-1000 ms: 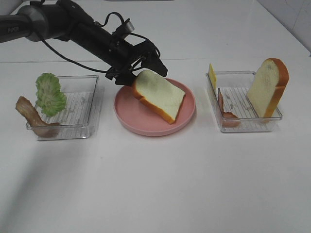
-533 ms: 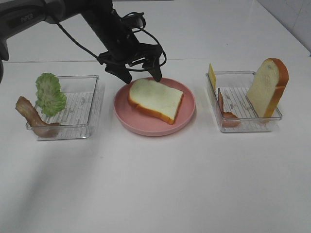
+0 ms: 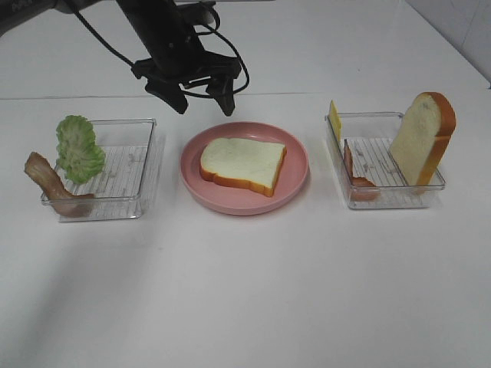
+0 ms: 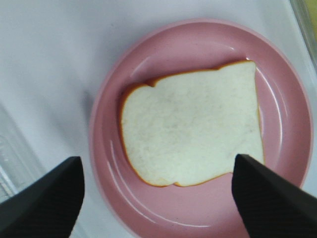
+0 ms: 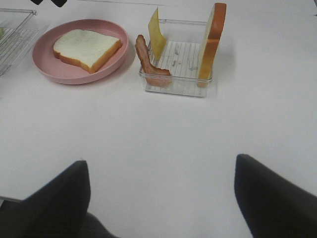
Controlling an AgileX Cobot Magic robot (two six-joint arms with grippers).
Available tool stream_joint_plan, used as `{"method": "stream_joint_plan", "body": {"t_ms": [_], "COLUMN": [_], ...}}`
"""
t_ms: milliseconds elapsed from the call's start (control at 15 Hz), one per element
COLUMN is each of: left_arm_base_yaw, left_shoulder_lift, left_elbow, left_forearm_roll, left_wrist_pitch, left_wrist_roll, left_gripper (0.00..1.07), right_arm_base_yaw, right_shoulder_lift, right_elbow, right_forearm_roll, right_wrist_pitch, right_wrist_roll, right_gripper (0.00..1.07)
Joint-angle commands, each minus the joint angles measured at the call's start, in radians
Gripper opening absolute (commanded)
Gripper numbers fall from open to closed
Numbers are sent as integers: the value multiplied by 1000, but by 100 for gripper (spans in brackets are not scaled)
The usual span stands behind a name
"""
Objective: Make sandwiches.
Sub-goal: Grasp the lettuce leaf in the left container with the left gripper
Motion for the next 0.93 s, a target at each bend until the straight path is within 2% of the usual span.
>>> {"method": "stream_joint_plan", "body": {"t_ms": [67,200,267,467,733,933], "left_arm_base_yaw": [12,49,106,184,301,354], "left_shoulder_lift": [-43,-84,-131,-187,-297,-344], "left_elbow": [-3,-3,-1,18,158,261], "left_forearm_roll": [65,82,89,99,125,128], "left_wrist_pitch": [75,75,75,75,75,75], "left_wrist_roll": [-10,-32,-32,-32,-30,-27], "left_gripper": [70,69,69,65,62,62], "right_arm_base_yaw": [-5,-5,-5,-5,-5,-5], "right_shoulder_lift": [-15,-15,-15,-15,-15,-15], "right_elbow": [2,2,2,2,2,2], "right_forearm_roll": [3,3,3,4,5,5], "right_wrist_pitch": [-8,-8,-8,-8,-8,-8], "right_wrist_roll": [3,3,3,3,3,3], "right_gripper": [77,77,77,77,77,77]}}
